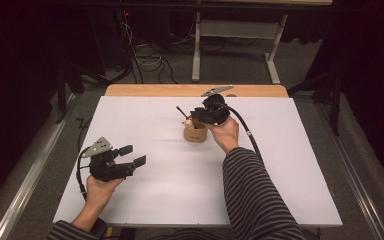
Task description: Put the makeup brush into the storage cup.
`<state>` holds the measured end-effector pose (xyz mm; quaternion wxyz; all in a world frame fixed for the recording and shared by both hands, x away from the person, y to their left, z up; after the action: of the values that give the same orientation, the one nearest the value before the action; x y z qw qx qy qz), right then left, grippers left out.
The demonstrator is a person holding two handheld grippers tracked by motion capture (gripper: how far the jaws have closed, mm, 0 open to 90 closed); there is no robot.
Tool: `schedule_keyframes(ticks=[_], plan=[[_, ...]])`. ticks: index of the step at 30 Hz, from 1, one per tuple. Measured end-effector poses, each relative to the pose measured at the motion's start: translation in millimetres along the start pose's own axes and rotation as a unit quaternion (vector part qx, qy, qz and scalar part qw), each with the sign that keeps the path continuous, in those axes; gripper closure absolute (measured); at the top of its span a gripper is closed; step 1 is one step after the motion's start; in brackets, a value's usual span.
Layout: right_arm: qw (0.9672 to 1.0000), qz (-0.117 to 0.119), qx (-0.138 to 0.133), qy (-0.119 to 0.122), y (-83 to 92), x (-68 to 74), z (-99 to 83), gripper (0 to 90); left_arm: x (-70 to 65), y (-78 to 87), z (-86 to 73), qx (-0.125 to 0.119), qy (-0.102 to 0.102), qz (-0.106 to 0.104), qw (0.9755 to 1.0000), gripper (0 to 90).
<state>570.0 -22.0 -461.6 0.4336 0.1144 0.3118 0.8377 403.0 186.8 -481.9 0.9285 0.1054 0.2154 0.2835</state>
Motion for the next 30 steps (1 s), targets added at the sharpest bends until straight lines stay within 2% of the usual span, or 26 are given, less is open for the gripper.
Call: schedule_keyframes(ticks=[14, 30], plan=[[0.9998, -0.006, -0.019, -0.001, 19.8, -6.5, -0.3, 62.7, -0.2, -1.6, -0.3, 0.001, 0.001, 0.000, 1.0000, 28.0], [0.9991, 0.003, -0.042, -0.004, 40.9, -4.2, 0.8, 46.4, 0.6, 0.1, 0.6, -0.004, 0.002, 0.003, 1.0000, 27.8]])
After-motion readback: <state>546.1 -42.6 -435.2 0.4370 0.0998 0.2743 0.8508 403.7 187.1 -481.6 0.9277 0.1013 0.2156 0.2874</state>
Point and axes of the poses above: each handheld gripper's, and its own axes: y roughly backward along the jaws, z roughly out of its top, x roughly to its left, the point moved 9 cm from there along -y, roughly forward along the jaws, and after that the axes turned 14 degrees about -z, right-handed, at the moved point
